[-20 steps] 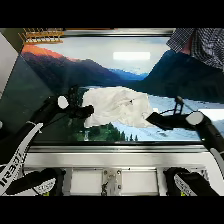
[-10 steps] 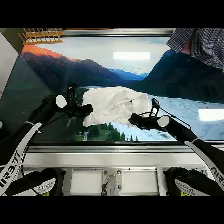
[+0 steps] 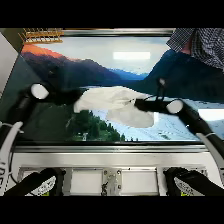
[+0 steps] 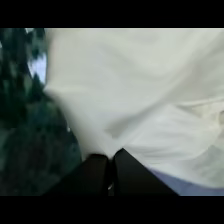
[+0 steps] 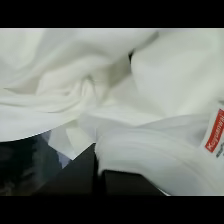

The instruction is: Fold the clothes and pants, and hang the long-sleeved shirts on hangers.

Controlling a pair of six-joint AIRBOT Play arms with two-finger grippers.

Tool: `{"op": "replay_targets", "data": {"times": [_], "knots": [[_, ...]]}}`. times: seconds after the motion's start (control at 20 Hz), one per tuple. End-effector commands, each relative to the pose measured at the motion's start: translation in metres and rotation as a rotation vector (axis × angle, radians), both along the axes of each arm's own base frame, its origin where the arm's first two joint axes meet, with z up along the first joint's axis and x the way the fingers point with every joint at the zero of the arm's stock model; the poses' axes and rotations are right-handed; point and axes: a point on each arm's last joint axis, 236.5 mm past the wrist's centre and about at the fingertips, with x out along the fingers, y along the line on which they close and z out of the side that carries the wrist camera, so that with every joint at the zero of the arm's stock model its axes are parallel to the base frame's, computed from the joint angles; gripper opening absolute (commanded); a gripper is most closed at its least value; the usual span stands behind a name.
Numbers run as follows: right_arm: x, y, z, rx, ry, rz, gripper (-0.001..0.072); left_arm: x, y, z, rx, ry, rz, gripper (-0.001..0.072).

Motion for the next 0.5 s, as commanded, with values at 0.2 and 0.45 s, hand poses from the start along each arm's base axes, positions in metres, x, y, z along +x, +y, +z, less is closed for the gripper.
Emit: {"op": "replay_targets", "data": {"times": [0.2, 0.45], "knots": [[-0.023, -0.120, 0.289, -0.256, -0.535, -0.100, 0.0011, -0.061, 0.079, 0.331, 0.001, -0.787, 0.206, 0.0006], [-0.091, -0.122, 0.385, -0.283, -0.807, -0.165, 0.0011, -0.159, 0.086, 0.418, 0.045, -1.062, 0.269, 0.0006]]}}
